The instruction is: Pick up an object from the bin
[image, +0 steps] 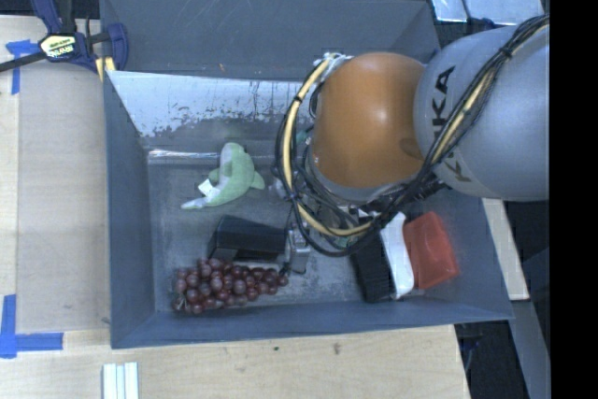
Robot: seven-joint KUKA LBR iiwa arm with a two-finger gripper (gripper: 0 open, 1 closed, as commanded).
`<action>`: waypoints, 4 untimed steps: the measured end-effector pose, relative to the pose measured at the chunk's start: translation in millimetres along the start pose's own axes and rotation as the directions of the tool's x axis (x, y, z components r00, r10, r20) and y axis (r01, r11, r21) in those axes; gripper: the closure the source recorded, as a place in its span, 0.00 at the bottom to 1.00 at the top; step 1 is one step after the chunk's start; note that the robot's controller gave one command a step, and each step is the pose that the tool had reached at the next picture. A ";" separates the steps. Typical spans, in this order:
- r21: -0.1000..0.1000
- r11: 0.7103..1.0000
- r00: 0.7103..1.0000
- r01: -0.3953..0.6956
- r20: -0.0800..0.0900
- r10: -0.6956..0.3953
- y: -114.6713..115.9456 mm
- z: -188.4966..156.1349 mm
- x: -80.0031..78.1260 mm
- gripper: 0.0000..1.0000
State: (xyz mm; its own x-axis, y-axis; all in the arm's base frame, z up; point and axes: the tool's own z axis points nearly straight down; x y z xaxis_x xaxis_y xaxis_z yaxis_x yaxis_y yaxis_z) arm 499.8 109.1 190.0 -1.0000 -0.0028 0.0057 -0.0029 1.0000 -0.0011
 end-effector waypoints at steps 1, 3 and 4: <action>-0.002 1.000 1.000 -0.003 0.008 0.003 -0.3 -4.4 -1.8 0.00; 0.000 0.949 0.949 0.314 0.007 -0.314 38.9 48.9 -4.5 0.00; -0.002 0.997 0.997 0.076 0.011 -0.076 38.8 48.7 -13.4 0.00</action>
Offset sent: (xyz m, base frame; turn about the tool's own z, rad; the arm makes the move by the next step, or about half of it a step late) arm 0.0037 0.0461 -0.1200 -0.3722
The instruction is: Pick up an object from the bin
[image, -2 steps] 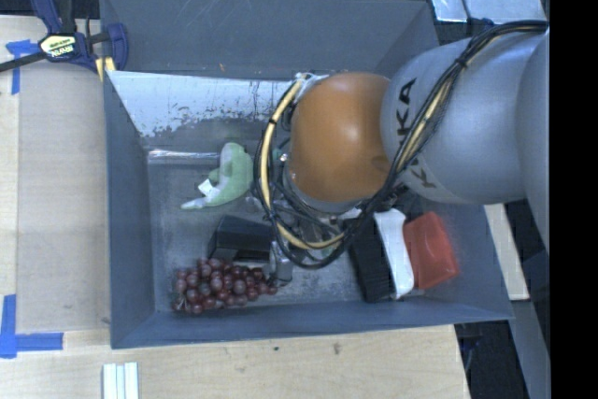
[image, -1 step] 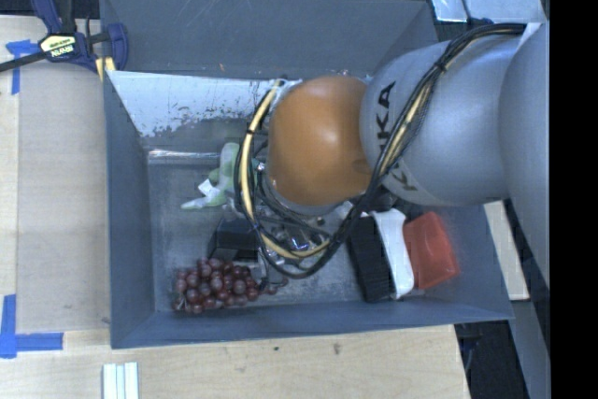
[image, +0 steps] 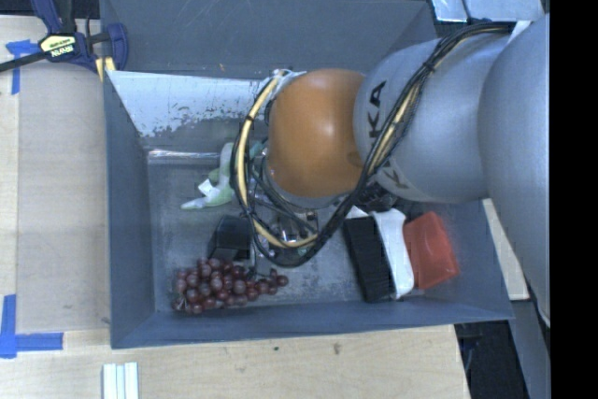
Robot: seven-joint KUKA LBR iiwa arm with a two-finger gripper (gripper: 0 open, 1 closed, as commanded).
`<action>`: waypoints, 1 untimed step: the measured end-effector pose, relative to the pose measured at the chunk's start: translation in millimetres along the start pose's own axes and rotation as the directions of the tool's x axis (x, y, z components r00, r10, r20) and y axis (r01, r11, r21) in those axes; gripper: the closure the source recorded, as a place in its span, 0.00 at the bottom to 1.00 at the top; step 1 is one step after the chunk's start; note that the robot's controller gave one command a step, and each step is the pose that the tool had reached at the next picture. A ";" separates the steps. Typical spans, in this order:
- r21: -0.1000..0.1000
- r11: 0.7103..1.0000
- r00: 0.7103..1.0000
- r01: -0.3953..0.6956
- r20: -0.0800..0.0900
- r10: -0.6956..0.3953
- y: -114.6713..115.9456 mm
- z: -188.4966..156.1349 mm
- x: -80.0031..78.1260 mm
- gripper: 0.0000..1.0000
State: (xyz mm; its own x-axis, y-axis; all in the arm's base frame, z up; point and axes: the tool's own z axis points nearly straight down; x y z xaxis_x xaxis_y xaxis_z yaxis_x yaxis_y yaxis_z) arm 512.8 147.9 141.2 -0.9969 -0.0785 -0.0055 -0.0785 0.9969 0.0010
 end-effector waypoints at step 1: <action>0.001 0.992 0.992 -0.123 -0.002 0.123 5.0 24.2 6.6 0.00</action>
Offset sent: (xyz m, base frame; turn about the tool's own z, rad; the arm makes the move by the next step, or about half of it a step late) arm -0.0140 -0.0059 -0.0712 0.2649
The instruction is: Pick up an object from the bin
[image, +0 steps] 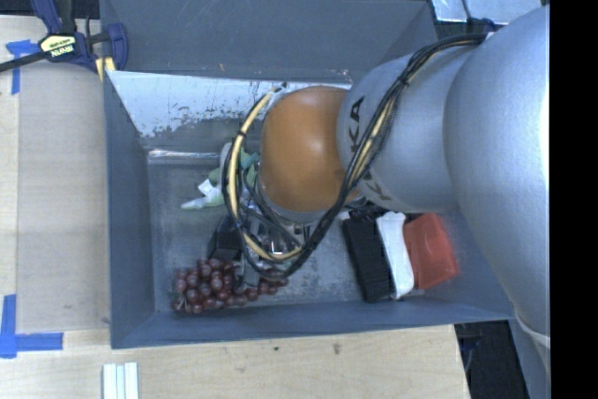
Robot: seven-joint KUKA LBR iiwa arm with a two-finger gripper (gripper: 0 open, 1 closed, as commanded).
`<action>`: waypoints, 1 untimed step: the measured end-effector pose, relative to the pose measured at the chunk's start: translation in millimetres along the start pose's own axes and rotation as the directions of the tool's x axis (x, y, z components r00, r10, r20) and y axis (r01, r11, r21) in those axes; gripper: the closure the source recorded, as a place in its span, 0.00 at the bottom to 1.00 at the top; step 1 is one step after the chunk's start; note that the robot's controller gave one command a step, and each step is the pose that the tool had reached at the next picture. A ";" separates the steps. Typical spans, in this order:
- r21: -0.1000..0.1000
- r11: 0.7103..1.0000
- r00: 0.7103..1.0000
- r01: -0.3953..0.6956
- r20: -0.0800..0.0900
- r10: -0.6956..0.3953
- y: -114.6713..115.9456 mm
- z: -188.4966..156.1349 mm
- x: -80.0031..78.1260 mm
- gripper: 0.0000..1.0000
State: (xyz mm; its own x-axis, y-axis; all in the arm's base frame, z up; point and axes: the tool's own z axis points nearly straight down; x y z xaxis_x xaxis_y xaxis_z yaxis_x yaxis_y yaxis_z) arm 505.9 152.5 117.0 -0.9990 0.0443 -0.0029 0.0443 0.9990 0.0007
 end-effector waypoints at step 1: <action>-0.002 0.992 0.992 -0.127 0.009 0.127 -10.6 36.2 1.7 1.00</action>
Offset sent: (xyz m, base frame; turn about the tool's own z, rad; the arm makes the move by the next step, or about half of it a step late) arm 0.0000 0.0000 0.0000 0.0000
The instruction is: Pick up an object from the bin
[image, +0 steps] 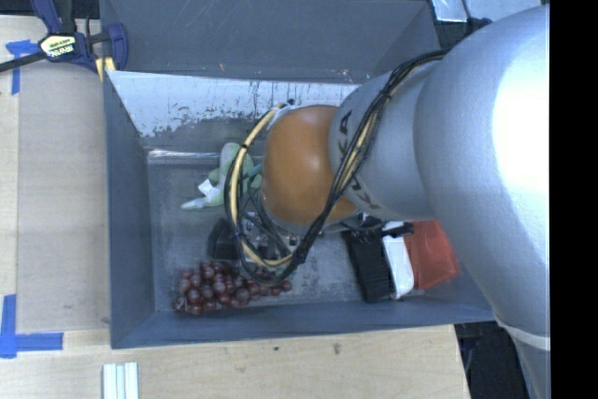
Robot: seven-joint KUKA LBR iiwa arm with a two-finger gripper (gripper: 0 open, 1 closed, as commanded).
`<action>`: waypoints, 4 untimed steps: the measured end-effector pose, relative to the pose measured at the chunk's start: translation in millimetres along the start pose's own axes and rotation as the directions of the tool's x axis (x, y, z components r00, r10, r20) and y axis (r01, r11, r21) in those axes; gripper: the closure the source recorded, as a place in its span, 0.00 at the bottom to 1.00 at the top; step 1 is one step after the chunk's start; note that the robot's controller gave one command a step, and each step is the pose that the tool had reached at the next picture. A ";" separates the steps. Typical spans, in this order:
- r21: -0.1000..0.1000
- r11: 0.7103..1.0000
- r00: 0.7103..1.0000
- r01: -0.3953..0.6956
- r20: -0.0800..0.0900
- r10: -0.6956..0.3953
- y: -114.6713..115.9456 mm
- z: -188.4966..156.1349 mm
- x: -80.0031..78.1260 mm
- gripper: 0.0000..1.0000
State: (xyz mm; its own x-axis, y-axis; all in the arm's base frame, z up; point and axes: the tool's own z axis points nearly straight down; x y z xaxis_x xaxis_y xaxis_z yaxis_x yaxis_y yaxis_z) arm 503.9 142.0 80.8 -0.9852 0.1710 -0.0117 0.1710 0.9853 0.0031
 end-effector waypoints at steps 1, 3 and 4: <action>-0.001 1.000 1.000 -0.017 0.005 0.017 -1.5 3.2 -1.1 1.00; 0.004 1.000 1.000 -0.012 -0.007 0.012 -2.9 -16.6 3.4 1.00; 0.002 1.000 1.000 -0.012 -0.005 0.012 -2.4 -36.9 2.7 1.00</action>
Offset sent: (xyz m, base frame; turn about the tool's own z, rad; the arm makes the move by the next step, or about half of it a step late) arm 0.0001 0.0000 0.0610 0.0000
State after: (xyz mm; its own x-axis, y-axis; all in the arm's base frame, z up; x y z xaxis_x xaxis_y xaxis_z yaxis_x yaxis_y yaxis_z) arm 500.4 140.0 117.7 -0.9831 0.1831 -0.0065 0.1831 0.9831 0.0010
